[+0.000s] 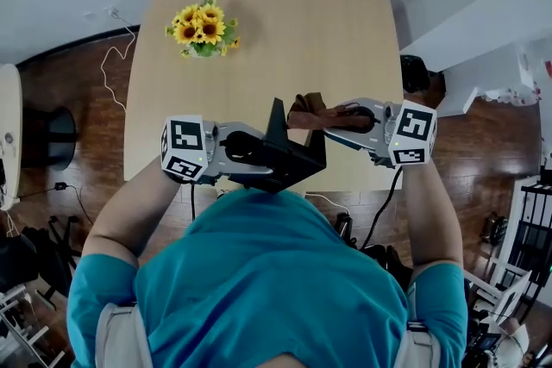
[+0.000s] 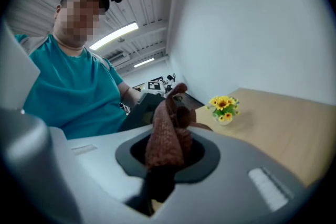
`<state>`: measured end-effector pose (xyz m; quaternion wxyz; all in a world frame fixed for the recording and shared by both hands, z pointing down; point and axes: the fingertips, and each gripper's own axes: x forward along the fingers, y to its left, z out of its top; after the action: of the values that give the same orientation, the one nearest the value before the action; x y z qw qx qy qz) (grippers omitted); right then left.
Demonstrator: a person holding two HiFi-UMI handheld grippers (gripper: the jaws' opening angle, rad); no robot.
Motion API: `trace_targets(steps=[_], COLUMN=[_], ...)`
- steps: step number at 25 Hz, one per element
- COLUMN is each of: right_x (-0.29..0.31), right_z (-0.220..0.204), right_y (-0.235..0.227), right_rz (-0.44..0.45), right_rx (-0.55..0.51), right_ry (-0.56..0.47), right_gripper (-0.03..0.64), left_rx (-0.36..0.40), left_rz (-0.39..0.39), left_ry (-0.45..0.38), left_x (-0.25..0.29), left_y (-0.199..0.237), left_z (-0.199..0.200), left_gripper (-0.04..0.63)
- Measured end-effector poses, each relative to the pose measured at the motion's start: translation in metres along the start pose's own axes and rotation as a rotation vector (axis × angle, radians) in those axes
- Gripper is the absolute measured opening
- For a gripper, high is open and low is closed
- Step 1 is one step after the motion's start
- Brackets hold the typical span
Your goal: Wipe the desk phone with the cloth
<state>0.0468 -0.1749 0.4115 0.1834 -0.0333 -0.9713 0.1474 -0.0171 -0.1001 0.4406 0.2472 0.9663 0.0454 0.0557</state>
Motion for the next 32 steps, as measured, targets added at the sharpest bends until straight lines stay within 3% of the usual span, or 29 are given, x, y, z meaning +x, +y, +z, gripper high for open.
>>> trace_targets(steps=[2,4,7,12,19,21,25,28,30,32], right_x=[-0.001,-0.004,0.006,0.044,0.045,0.035,0.006,0.011,0.007,-0.012], right_z=[-0.004,0.014,0.059,0.067,0.035,0.039,0.081,0.07,0.056,0.055], right_y=[-0.009,-0.009,0.021,0.06,0.0,-0.007,0.036,0.065,0.063,0.052], right_rz=[-0.033,-0.036,0.062,0.223,0.067,0.014,0.058,0.114,0.093,0.013], right_rx=[0.011,0.013,-0.045,-0.155,-0.079,-0.081,-0.121,-0.17,-0.148,-0.12], right_ry=[0.011,-0.049,-0.152,-0.052,0.039,0.024,-0.132,-0.076,-0.061,-0.104], right_gripper=[0.058,0.058,0.058,0.058,0.058,0.058,0.058,0.058,0.058,0.058], left_rx=[-0.001,-0.012,-0.014,0.015,0.029,0.019,-0.02,-0.041,-0.075,-0.134], left_rz=[0.002,0.0,-0.003,-0.037,-0.044,-0.029,0.018,0.029,0.033,0.051], left_ry=[0.013,0.003,-0.008,0.032,0.039,0.02,-0.031,-0.079,-0.129,-0.188], left_x=[0.001,0.001,0.002,0.014,0.015,0.013,0.002,-0.007,-0.011,-0.016], left_y=[0.001,0.002,0.002,-0.006,-0.017,-0.015,-0.003,0.002,0.006,0.012], left_z=[-0.005,-0.005,-0.001,-0.004,-0.009,-0.008,0.0,0.008,0.015,0.021], left_gripper=[0.176,0.176,0.176,0.176,0.176,0.176,0.176,0.176,0.177,0.176])
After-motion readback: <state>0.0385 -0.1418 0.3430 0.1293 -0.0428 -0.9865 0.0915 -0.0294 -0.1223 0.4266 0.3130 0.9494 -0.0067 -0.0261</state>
